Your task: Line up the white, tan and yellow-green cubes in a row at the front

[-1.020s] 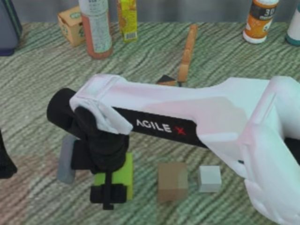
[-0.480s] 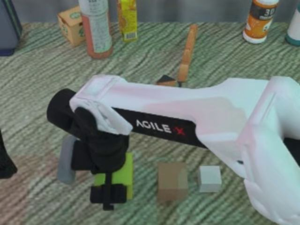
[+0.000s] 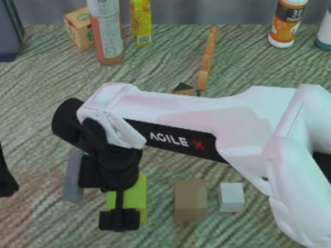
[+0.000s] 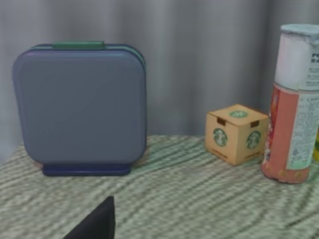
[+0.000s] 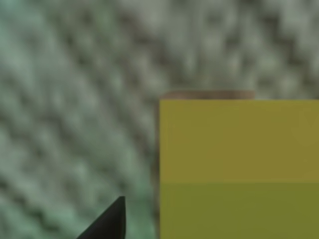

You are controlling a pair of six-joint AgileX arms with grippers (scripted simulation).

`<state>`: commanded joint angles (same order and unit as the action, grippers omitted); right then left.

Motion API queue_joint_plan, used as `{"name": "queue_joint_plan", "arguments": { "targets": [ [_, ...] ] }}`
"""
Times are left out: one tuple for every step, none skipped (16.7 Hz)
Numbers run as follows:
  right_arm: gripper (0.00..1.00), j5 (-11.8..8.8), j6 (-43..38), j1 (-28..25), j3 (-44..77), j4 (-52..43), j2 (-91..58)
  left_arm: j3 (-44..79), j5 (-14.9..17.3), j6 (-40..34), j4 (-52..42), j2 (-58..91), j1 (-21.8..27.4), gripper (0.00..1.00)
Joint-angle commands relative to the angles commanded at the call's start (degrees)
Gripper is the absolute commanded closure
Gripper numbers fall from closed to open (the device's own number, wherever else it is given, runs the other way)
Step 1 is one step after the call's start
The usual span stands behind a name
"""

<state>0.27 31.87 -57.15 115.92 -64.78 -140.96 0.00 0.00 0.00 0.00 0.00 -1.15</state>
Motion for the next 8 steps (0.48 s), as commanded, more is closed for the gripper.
{"name": "queue_joint_plan", "arguments": {
  "targets": [
    [0.00,0.00,0.00,0.00,0.00,0.00,0.00,0.00,0.00,0.00,0.00,0.00,0.00,0.00],
    [0.00,0.00,0.00,0.00,0.00,0.00,0.00,0.00,0.00,0.00,0.00,0.00,0.00,0.00],
    [0.00,0.00,0.00,0.00,0.00,0.00,0.00,0.00,0.00,0.00,0.00,0.00,0.00,0.00],
    [0.00,0.00,0.00,0.00,0.00,0.00,0.00,0.00,0.00,0.00,0.00,0.00,0.00,0.00],
    [0.00,0.00,0.00,0.06,0.01,-0.01,0.02,0.00,0.00,0.00,0.00,0.00,0.00,0.00],
    [0.00,-0.01,0.01,0.03,0.21,-0.20,0.01,0.00,0.00,0.00,0.00,0.00,0.00,0.00],
    [0.00,-0.02,0.09,-0.09,1.00,-1.00,0.05,0.00,0.00,0.00,0.00,0.00,0.00,0.00],
    [0.00,-0.03,0.19,-0.25,2.40,-2.38,0.17,0.00,0.00,0.00,0.00,0.00,0.00,0.00]
  ]
}}
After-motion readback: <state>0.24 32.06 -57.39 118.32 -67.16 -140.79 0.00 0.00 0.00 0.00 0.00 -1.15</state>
